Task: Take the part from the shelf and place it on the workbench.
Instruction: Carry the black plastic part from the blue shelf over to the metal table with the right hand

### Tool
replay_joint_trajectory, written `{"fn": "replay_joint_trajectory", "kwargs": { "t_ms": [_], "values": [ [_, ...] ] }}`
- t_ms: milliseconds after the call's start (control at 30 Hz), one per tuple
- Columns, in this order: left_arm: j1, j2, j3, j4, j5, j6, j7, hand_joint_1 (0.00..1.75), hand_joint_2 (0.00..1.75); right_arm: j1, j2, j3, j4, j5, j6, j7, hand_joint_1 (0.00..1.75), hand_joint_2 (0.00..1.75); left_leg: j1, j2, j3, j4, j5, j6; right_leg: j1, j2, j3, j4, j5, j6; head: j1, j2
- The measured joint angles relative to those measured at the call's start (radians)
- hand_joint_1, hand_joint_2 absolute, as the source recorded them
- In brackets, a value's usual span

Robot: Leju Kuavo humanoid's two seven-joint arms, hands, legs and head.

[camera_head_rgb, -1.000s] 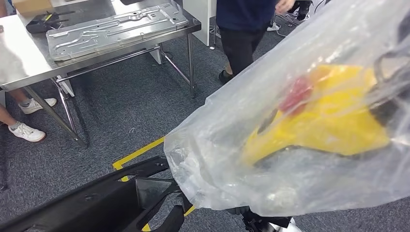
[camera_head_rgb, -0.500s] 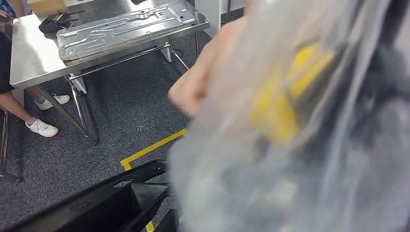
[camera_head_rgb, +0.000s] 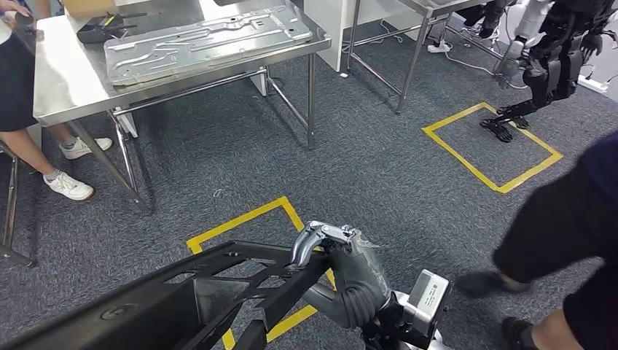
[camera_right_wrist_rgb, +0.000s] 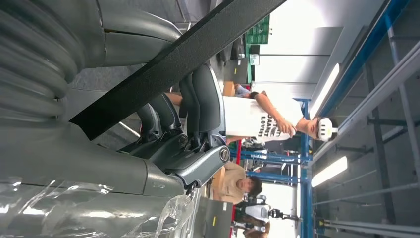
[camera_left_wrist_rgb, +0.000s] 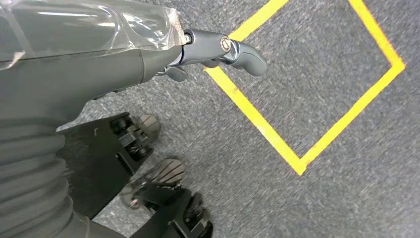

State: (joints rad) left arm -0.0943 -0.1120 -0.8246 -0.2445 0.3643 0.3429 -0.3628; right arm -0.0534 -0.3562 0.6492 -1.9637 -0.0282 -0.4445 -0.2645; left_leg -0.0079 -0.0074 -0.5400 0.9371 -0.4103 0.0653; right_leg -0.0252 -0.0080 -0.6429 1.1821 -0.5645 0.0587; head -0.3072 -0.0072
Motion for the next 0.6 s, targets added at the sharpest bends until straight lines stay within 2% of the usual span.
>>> {"fn": "replay_joint_trajectory", "kwargs": {
  "t_ms": [33,67,100,133,167,233,267,367,433,500,533,567,600],
  "values": [
    [0.000,0.000,0.000,0.000,0.001,0.000,0.000,0.00,1.75,0.001,0.000,0.000,0.000,0.000,0.002,0.000,1.75,1.75,-0.001,-0.002,0.000,0.000,-0.001,0.001,0.000,0.002,-0.032,0.061,-0.020,0.000,0.000,0.000],
    [0.000,0.000,0.000,0.000,0.002,0.000,0.000,0.00,1.75,0.001,0.000,0.001,0.001,0.000,0.004,-0.001,1.75,1.75,-0.001,-0.005,0.001,0.001,-0.001,0.002,0.001,0.003,-0.049,0.088,-0.019,0.001,0.000,0.000],
    [0.001,0.000,0.000,0.000,0.003,0.000,0.000,0.00,1.75,0.002,0.000,0.001,0.001,0.000,0.006,-0.002,1.75,1.75,-0.001,-0.009,0.002,0.001,-0.002,0.002,0.001,0.003,-0.046,0.074,0.002,0.000,0.000,0.000],
    [0.001,0.000,0.000,0.000,0.004,0.000,0.000,0.00,1.75,0.002,0.000,0.002,0.002,0.000,0.006,-0.002,1.75,1.75,0.000,-0.012,0.005,0.003,-0.004,0.000,0.000,0.003,-0.021,0.017,0.039,0.000,0.000,0.000],
    [0.000,0.000,-0.001,0.000,0.004,0.000,0.000,0.00,1.75,0.002,0.000,0.002,0.002,0.000,0.007,-0.003,1.75,1.75,0.000,-0.016,0.007,0.005,-0.007,-0.003,0.000,0.005,0.015,-0.063,0.078,-0.001,0.000,0.000],
    [-0.001,0.001,-0.001,0.000,0.006,0.000,0.000,0.00,1.75,0.001,0.001,0.003,0.004,0.000,0.008,-0.004,1.75,1.75,-0.003,-0.019,0.007,0.011,-0.015,-0.012,0.001,0.010,0.071,-0.182,0.122,-0.006,0.000,0.000],
    [-0.002,0.002,-0.002,0.000,0.007,0.001,0.000,0.00,1.75,0.000,0.002,0.004,0.005,0.000,0.009,-0.005,1.75,1.75,-0.004,-0.020,0.006,0.013,-0.017,-0.016,0.002,0.012,0.081,-0.204,0.126,-0.010,0.000,0.000],
    [-0.003,0.002,-0.003,0.000,0.012,0.002,0.000,0.00,1.75,-0.002,0.003,0.004,0.006,0.000,0.013,-0.008,1.75,1.75,-0.003,-0.018,0.002,0.020,-0.025,-0.025,0.005,0.010,0.080,-0.207,0.125,-0.027,-0.001,0.000],
    [-0.005,0.002,-0.005,0.000,0.014,0.003,0.000,0.00,1.75,-0.005,0.003,0.004,0.006,0.000,0.014,-0.009,1.75,1.75,0.000,-0.013,-0.025,0.088,-0.065,-0.037,0.002,0.007,0.081,-0.209,0.127,-0.037,-0.001,0.000],
    [-0.007,0.002,-0.008,0.000,0.016,0.004,0.001,0.00,1.75,-0.007,0.003,0.004,0.006,-0.002,0.016,-0.009,1.75,1.75,0.004,-0.009,-0.092,0.235,-0.136,-0.048,0.002,0.004,0.081,-0.210,0.127,-0.042,-0.002,0.000],
    [-0.008,0.002,-0.009,0.000,0.017,0.004,0.002,0.00,1.75,-0.007,0.003,0.004,0.006,-0.003,0.018,-0.009,1.75,1.75,0.005,-0.009,-0.127,0.302,-0.161,-0.051,0.002,0.003,0.081,-0.210,0.126,-0.043,-0.002,0.000],
    [-0.008,0.002,-0.010,0.000,0.018,0.004,0.004,0.00,1.75,-0.008,0.003,0.004,0.006,-0.005,0.021,-0.009,1.75,1.75,0.006,-0.009,-0.148,0.339,-0.167,-0.052,0.002,0.002,0.082,-0.209,0.126,-0.044,-0.002,0.000],
    [-0.008,0.002,-0.011,0.000,0.018,0.003,0.006,0.00,1.75,-0.009,0.003,0.004,0.006,-0.006,0.024,-0.009,1.75,1.75,0.006,-0.009,-0.147,0.330,-0.151,-0.050,0.002,0.001,0.083,-0.209,0.125,-0.044,-0.002,0.000]
  ]
}}
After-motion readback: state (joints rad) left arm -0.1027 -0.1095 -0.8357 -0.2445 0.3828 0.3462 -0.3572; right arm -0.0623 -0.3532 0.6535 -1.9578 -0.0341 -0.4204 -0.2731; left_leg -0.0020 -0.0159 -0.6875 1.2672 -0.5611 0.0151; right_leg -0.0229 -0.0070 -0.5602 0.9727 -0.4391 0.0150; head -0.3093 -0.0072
